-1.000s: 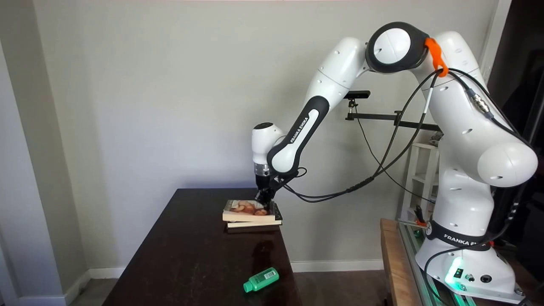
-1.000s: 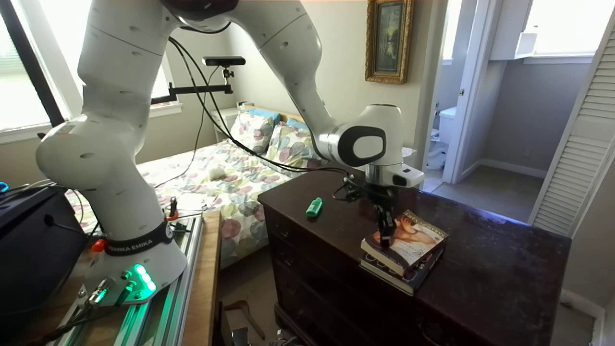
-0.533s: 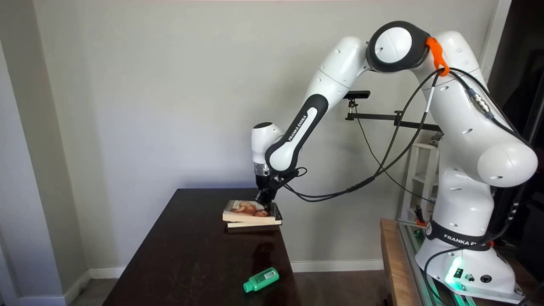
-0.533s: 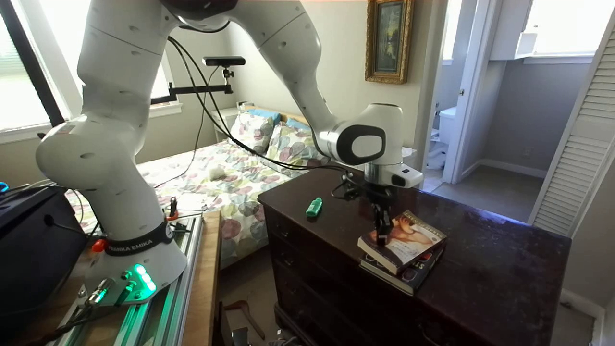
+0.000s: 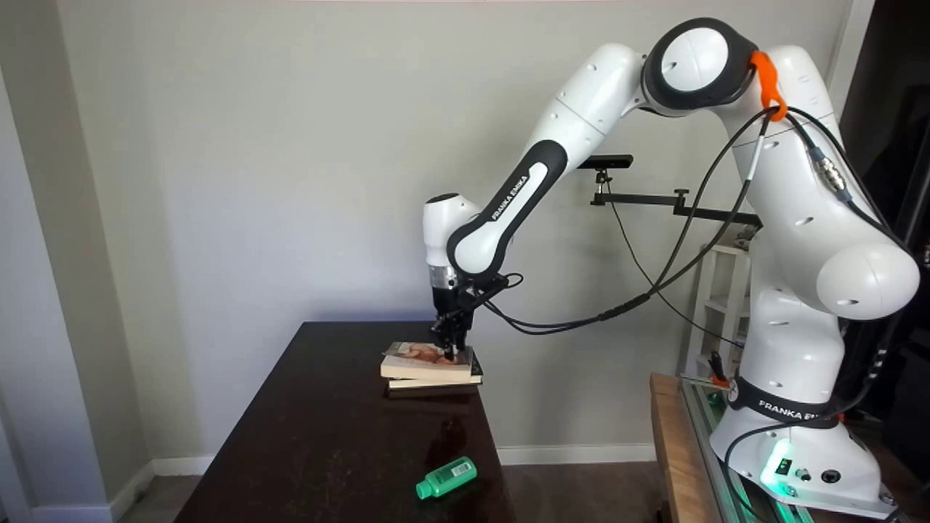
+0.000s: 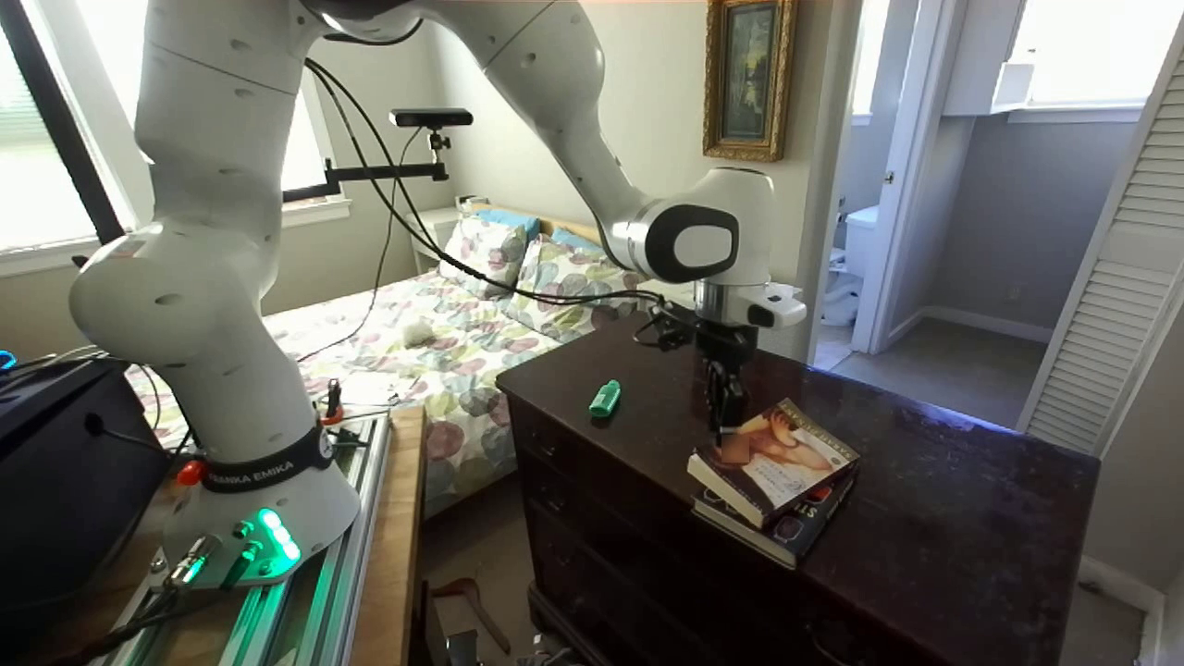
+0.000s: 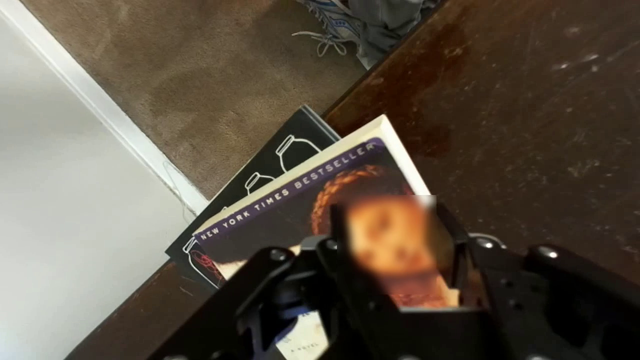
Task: Turn the book on top upside down.
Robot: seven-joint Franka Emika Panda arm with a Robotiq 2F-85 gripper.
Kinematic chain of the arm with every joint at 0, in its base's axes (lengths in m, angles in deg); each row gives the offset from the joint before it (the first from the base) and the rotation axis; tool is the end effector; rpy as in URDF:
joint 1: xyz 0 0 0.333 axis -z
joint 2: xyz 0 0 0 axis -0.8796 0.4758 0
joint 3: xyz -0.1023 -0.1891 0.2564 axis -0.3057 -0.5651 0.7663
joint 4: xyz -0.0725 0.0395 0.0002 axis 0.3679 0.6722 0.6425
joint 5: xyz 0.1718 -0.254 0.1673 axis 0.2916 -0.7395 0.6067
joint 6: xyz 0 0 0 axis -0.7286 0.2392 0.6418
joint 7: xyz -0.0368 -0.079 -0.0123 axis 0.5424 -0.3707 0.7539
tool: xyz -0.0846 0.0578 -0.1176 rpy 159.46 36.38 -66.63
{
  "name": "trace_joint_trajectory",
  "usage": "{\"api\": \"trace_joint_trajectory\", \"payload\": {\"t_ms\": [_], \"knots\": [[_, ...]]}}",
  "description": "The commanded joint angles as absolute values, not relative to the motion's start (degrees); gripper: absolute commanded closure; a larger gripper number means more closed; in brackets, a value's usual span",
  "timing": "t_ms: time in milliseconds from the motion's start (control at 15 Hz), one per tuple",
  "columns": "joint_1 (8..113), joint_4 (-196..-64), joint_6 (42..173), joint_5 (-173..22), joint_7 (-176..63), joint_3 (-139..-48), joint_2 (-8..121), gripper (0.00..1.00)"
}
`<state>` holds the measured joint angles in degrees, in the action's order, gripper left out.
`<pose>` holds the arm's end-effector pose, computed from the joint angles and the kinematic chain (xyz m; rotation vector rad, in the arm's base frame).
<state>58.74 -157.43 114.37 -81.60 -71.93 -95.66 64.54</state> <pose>0.5577 -0.0339 0.2158 2.9691 -0.3855 -0.0466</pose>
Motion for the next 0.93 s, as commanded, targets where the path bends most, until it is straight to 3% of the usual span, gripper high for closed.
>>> {"api": "trace_joint_trajectory", "payload": {"t_ms": [0, 267, 867], "knots": [[57.11, -157.59, 109.37, -81.65, -70.98, -94.86, 62.36, 0.24], [53.84, -155.9, 103.89, -86.24, -75.16, -95.95, 64.25, 0.01], [47.51, -157.14, 107.85, -103.63, -88.96, -99.53, 67.79, 0.0]]}}
